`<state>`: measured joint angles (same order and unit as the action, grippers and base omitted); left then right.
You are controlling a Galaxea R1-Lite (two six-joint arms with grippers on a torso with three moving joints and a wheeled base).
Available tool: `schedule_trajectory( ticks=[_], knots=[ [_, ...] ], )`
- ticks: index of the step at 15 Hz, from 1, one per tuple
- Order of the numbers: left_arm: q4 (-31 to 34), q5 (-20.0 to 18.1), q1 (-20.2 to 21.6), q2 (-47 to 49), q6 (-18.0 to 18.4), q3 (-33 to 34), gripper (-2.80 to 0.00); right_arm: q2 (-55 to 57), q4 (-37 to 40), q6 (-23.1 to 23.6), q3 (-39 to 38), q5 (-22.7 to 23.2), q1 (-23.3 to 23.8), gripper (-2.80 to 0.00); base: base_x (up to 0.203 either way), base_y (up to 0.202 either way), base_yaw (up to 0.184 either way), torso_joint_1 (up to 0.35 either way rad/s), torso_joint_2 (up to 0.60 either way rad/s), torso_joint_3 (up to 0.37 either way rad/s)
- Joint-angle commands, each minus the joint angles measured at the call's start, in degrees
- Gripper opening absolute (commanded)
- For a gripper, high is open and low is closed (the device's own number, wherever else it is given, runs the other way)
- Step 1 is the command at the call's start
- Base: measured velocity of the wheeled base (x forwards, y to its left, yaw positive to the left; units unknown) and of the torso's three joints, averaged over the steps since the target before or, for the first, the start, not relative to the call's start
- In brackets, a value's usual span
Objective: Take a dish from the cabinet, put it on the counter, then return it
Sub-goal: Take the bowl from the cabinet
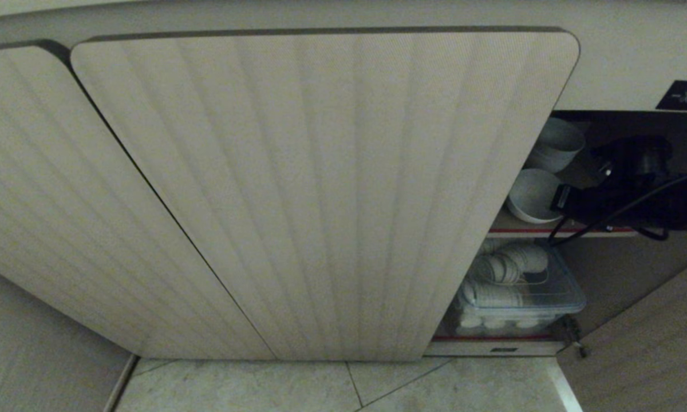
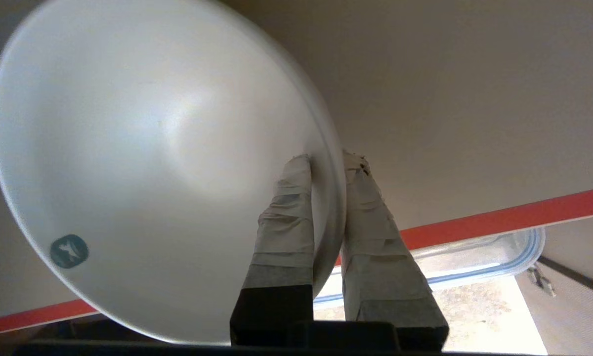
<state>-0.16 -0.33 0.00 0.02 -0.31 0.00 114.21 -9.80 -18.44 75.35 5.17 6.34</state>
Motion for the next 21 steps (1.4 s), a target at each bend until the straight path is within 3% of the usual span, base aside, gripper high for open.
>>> schedule_trajectory(
  ticks=[1, 15, 21],
  knots=[
    [0.0, 0.0, 0.0, 0.0, 0.0, 0.0, -2.80, -0.6, 0.3, -0.2, 0.1, 0.2, 0.1, -2.80, 0.000, 0.000, 0.000, 0.000, 0.00, 0.000],
    [0.0, 0.0, 0.0, 0.0, 0.0, 0.0, -2.80, -2.8, 8.4, -0.3, 1.4, 2.0, 0.2, -2.80, 0.000, 0.000, 0.000, 0.000, 0.00, 0.000],
    [0.0, 0.0, 0.0, 0.0, 0.0, 0.0, -2.80, -3.6, 9.7, -3.4, 1.0, 2.0, 0.3, -2.80, 0.000, 0.000, 0.000, 0.000, 0.00, 0.000]
  ],
)
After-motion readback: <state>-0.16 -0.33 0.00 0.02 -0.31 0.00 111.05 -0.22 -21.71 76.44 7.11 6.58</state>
